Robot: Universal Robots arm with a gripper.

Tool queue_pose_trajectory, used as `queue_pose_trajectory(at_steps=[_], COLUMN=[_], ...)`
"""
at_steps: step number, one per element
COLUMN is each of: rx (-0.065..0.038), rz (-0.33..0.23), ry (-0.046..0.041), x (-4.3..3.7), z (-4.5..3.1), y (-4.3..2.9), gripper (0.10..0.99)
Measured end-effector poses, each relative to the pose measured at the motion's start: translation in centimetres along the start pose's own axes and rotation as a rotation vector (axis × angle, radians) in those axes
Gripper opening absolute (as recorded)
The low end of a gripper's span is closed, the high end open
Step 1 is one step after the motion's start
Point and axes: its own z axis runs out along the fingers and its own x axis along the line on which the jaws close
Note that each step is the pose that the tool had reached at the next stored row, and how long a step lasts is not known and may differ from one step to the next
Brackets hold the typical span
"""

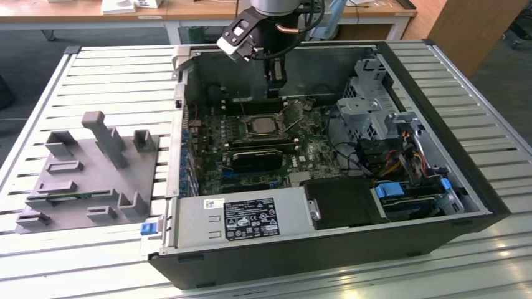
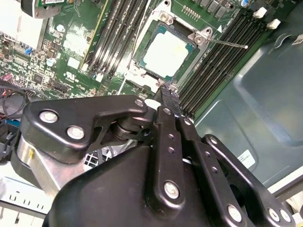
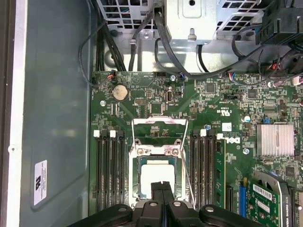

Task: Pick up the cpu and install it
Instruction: 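Close the cpu cover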

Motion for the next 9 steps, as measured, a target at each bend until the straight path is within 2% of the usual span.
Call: queue_pose_trajectory(at_steps=[9], rx=[0.000], rz=[0.000], ry=[0.0001], x=[0.01], z=[0.02], y=[0.41], gripper=[0.106])
